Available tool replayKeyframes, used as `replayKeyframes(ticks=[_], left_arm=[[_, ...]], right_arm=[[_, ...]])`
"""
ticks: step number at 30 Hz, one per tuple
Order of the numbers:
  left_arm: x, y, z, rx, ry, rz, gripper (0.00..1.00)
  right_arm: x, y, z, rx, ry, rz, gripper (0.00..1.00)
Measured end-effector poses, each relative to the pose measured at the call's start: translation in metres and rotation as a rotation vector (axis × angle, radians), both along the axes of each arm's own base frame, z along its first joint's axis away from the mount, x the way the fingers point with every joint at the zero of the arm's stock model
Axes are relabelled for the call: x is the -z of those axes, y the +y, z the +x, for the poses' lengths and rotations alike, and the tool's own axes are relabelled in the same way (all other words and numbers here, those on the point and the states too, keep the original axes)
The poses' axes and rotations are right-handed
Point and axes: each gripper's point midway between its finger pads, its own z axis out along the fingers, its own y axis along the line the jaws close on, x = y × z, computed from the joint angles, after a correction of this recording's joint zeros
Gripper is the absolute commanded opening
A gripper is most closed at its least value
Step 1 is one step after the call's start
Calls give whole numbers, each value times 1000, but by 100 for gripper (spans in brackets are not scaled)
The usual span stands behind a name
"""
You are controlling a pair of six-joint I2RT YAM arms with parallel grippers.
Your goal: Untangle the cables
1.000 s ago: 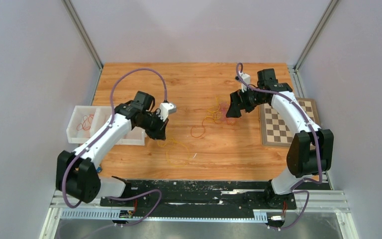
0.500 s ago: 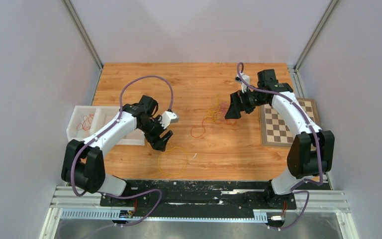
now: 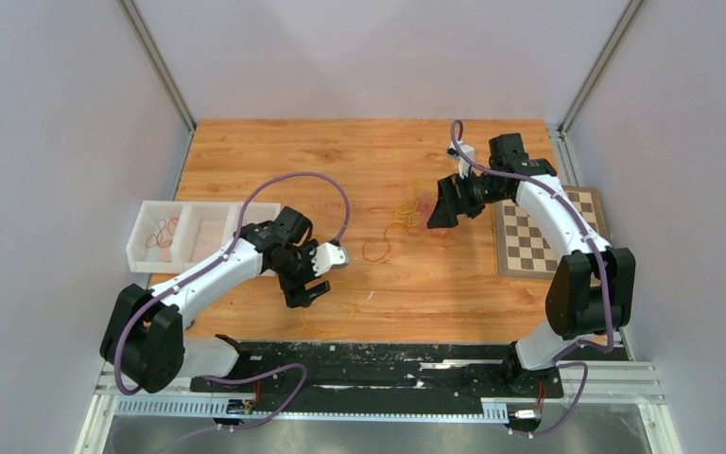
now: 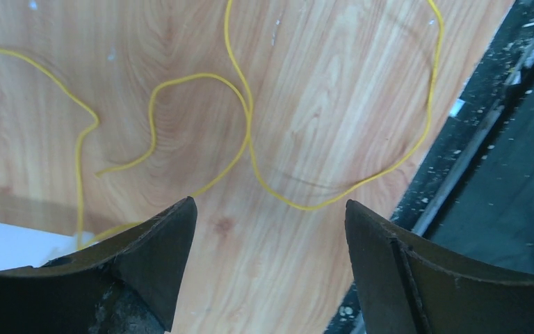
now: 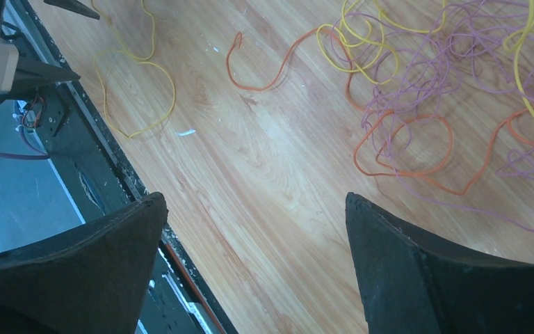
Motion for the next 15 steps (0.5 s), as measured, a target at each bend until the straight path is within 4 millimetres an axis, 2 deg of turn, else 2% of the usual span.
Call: replayKeyframes(ticks=[4,8,12,14,15], left_arm=[[2,-7,9,76,-90,36,84],[13,-12,20,120,-141,89,78],[32,-5,28,128,-131,169,70],[42,2,29,132,-114,221,63],[47,5,29,135,-104,248,56]], right_arm=[[0,0,0,1,3,2,98],[1,0,-1,1,8,2,97],[4,0,-3,1,17,1,97],[4,0,-3,1,18,1,97],[4,0,-3,1,18,1,97]])
